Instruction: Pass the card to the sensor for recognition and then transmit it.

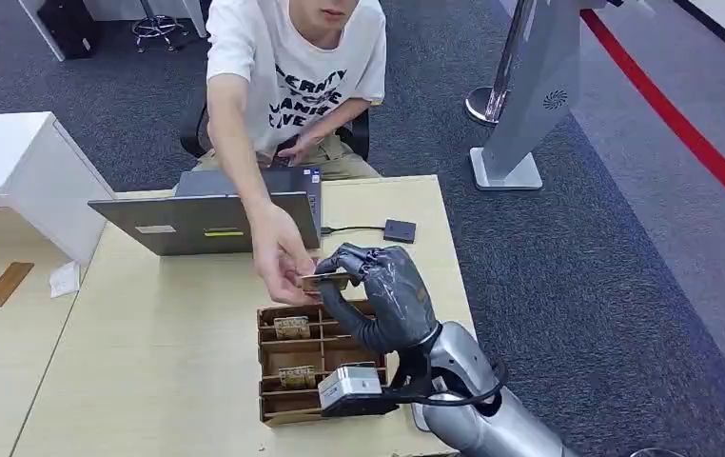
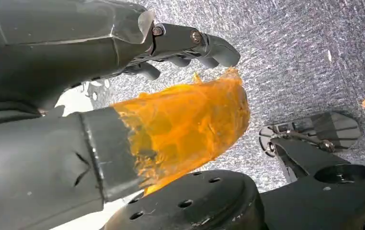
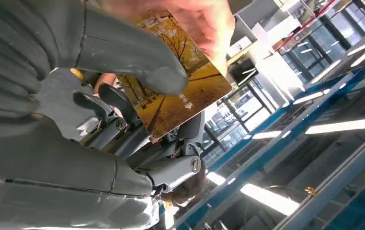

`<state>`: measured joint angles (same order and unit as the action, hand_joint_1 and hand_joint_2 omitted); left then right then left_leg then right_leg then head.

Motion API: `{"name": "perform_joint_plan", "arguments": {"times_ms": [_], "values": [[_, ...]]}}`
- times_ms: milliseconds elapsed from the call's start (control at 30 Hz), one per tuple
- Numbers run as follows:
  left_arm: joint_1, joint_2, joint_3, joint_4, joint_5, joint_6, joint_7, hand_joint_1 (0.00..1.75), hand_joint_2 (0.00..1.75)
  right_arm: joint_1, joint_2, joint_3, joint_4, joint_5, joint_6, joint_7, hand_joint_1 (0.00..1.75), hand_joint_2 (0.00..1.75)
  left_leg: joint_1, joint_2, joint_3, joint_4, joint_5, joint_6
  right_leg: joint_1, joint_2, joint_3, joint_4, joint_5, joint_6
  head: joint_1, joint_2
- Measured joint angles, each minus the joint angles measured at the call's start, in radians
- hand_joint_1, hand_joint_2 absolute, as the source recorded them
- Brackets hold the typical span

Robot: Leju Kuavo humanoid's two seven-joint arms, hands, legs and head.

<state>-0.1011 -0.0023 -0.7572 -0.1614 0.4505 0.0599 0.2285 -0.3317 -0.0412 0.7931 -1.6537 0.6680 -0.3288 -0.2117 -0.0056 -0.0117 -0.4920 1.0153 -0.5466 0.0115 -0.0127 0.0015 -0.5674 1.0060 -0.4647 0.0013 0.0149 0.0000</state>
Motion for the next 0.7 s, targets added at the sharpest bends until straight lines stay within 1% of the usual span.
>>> {"name": "perform_joint_plan", "arguments": {"times_ms": [167,367,467,567,633,700], "values": [[0.001,0.000,0.000,0.000,0.003,0.000,-0.001,0.00,0.00,0.000,-0.003,0.000,0.000,-0.012,-0.005,0.003,1.75,1.75,0.000,0.000,0.000,0.000,0.000,0.000,0.000,0.000,0.000,0.000,0.000,0.000,0.000,0.000],[0.007,0.000,0.000,0.000,0.009,0.000,-0.011,0.00,0.00,0.017,-0.008,-0.020,-0.021,-0.077,-0.029,-0.001,1.75,1.75,0.000,0.000,0.000,0.000,0.000,0.000,0.000,0.000,-0.001,0.000,0.000,0.000,0.000,0.000],[0.013,0.000,0.000,0.000,0.015,0.000,-0.018,0.00,0.00,0.049,-0.013,-0.058,-0.055,-0.143,-0.049,-0.021,1.75,1.75,0.000,0.000,-0.001,0.000,0.000,0.000,0.000,0.000,-0.001,0.000,0.000,0.000,0.000,0.000],[0.016,0.000,0.000,0.000,0.021,0.001,-0.021,0.00,0.00,0.084,-0.020,-0.107,-0.102,-0.215,-0.050,-0.039,1.75,1.75,0.000,0.000,-0.001,0.000,0.000,0.001,0.000,0.000,-0.001,0.000,0.000,0.001,0.000,0.000],[0.018,0.000,0.000,0.000,0.028,0.003,-0.023,0.00,0.00,0.113,-0.026,-0.146,-0.136,-0.269,-0.042,-0.053,1.75,1.75,0.000,0.000,-0.001,0.000,0.000,0.001,0.000,0.000,-0.001,-0.001,0.000,0.001,0.000,0.000],[0.020,0.000,0.000,0.000,0.038,0.004,-0.027,0.00,0.00,0.144,-0.032,-0.190,-0.171,-0.327,-0.017,-0.063,1.75,1.75,-0.001,0.000,-0.001,0.000,-0.001,0.001,0.000,0.000,-0.001,-0.001,0.000,0.001,0.000,0.000]]}}
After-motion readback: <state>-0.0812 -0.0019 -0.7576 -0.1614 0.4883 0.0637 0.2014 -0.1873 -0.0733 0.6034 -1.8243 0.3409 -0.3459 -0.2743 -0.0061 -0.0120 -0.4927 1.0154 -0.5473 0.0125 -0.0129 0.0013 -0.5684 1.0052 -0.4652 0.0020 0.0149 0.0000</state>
